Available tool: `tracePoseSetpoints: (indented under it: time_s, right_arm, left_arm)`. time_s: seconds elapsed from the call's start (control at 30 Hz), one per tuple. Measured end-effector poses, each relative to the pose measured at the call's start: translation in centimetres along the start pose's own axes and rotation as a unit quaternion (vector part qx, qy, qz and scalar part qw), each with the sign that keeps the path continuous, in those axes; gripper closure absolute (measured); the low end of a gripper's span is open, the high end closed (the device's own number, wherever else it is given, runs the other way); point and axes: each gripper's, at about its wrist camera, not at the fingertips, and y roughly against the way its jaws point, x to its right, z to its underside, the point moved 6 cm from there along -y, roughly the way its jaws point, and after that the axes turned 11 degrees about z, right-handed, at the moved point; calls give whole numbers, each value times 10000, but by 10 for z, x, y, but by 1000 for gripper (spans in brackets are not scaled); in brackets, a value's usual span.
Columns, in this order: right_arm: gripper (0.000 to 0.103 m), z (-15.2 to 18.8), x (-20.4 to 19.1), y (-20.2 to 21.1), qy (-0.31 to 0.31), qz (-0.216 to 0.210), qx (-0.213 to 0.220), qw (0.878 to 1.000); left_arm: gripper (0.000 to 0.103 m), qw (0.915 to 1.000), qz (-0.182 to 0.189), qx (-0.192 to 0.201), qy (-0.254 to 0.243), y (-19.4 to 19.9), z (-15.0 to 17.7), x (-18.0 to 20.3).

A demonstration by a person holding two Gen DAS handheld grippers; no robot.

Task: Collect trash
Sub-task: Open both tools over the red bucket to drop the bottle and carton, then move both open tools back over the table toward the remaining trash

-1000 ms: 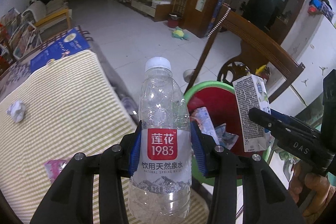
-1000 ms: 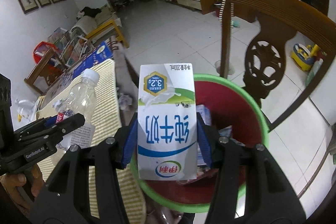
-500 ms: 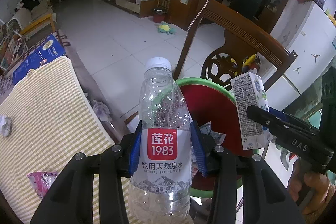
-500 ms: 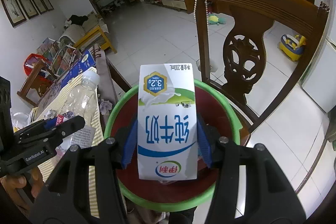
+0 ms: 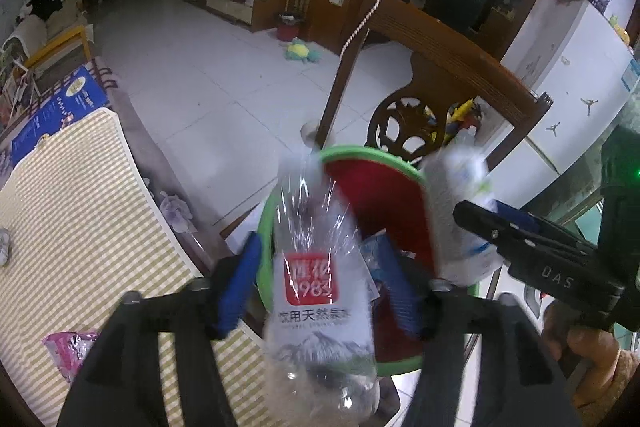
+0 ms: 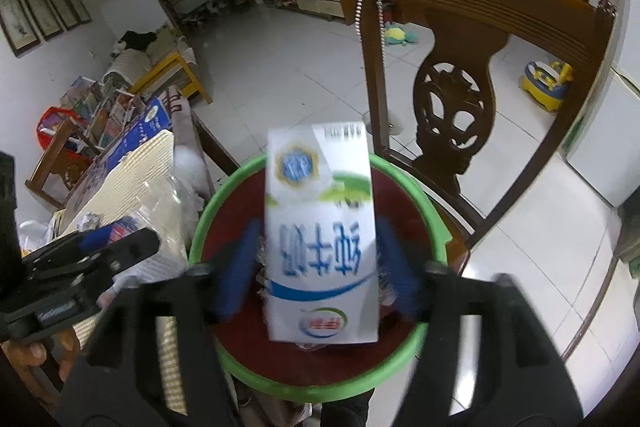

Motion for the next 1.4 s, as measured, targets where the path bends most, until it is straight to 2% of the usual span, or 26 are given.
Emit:
tracePoseSetpoints:
  time_s: [0.1,0.27,0.4,0.5,0.57,0.67,0.8,0.87,0.9,0.97,1.0,1.07,1.2,1.4]
  right_arm:
    - [32,0,-4,1,16,4,14,10000]
    - [32,0,-24,1,66,-111,12,9999]
    - [32,4,-53,-1,250,-249,-31,9994]
    - [32,9,-75,-2,409,-327,-69,9986]
    - [32,15,-92,-2,529,-388,-109,9978]
    - [32,23,-114,-1,669,-438,-166,9967]
    - [32,34,-141,1,813,-475,-223,9953]
    - [32,39,-154,4,886,-478,-224,9947]
    - [32,42,-159,6,915,-477,-226,9944]
    - [32,49,-172,9,974,-468,-245,9938]
    - [32,51,-177,10,990,-466,-257,9937]
    - [32,58,-190,12,1039,-478,-276,9931]
    - [32,70,-229,13,1249,-594,-316,9899]
    - [32,97,-329,-5,1803,-1106,-632,9753]
  left_arm:
    - [42,9999,-108,80,-18,10,2,-9]
    - [38,9981,-502,130,333,32,17,-52]
    - [35,9920,-1100,142,608,60,41,-99]
    - [34,9826,-1594,8,958,84,74,-144]
    - [34,9769,-1757,-134,1211,94,96,-168]
    - [34,9716,-1807,-402,1472,100,125,-193]
    - [34,9713,-1586,-794,1584,90,154,-207]
    - [42,9709,-1455,-952,1646,83,165,-211]
    - [57,9713,-1365,-1008,1669,82,169,-212]
    - [65,9724,-1224,-1066,1677,81,175,-214]
    - [76,9736,-1171,-1029,1666,83,176,-215]
    - [85,9761,-975,-950,1694,92,178,-220]
    - [91,9760,-1041,-655,1796,124,182,-242]
    - [91,9685,-1381,-244,2055,190,201,-289]
